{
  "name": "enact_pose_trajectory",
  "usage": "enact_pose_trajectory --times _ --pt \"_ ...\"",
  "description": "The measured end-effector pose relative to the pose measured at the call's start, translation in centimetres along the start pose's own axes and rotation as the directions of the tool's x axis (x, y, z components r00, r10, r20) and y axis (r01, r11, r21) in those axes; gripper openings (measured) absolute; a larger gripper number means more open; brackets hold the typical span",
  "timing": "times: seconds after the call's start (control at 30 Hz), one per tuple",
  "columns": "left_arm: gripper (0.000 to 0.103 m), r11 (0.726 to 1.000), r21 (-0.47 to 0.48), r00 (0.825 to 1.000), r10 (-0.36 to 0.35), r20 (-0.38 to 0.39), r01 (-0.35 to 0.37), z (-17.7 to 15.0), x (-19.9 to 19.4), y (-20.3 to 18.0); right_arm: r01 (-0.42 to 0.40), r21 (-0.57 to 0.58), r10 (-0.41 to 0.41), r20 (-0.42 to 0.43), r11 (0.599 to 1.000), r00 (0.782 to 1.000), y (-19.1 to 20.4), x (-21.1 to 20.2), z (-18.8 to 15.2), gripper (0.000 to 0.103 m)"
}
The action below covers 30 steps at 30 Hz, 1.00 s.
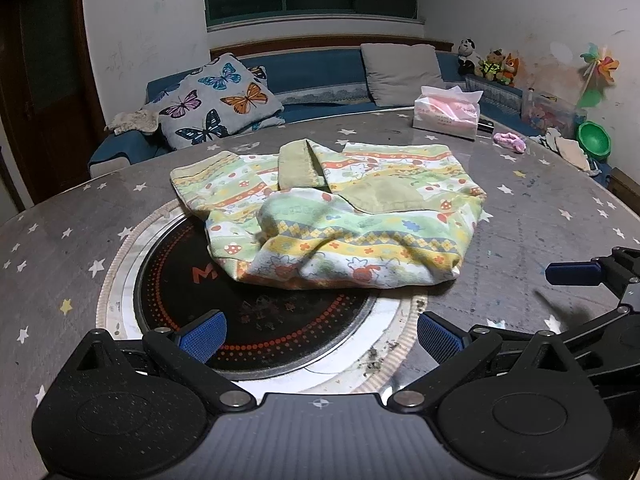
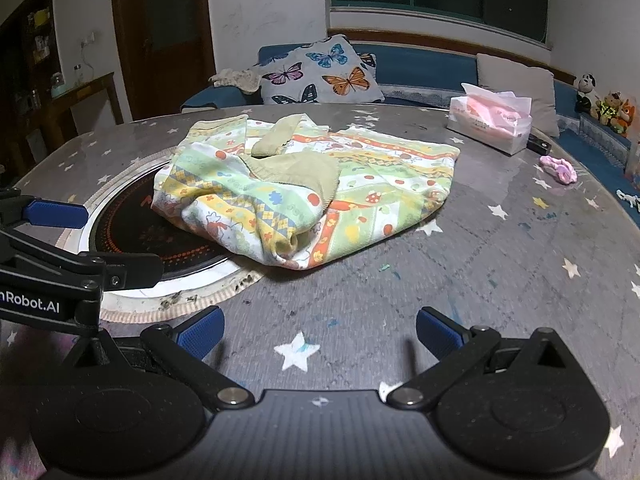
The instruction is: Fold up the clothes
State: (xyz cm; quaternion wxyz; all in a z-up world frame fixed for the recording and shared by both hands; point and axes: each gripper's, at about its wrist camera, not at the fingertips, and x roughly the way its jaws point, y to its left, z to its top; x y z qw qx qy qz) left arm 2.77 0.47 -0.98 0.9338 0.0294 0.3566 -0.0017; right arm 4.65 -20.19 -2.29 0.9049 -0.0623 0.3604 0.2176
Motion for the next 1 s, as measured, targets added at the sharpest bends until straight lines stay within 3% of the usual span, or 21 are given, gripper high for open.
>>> enact_pose_trajectory --times 0.33,0.63,0.87,1.0 --pt "0.103 1.0 0.002 1.0 0.018 0.0 -0.018 1.2 1.0 0.8 -0.01 -0.007 0.01 -0.002 1.0 1.0 -0.5 1.1 1.4 0.102" --pt "0.103 0.999 -0.014 0.999 0.029 0.02 -0.029 2.9 1.7 2.0 -0.058 0.024 0.058 -0.008 0.998 0.998 -1.7 2.3 3.7 0.09" --pt "0.102 0.997 -0.056 0.997 0.049 0.053 -0.046 5.7 2.2 3.4 -0.109 0.051 0.11 -0.009 0.993 0.994 -2.6 3.6 5.8 0.074" --pt "0.1 0.995 -0.081 0.997 0.062 0.054 -0.058 7.7 3.4 4.2 -0.132 0.081 0.133 -0.008 0.988 0.991 -3.2 4.6 7.0 0.07"
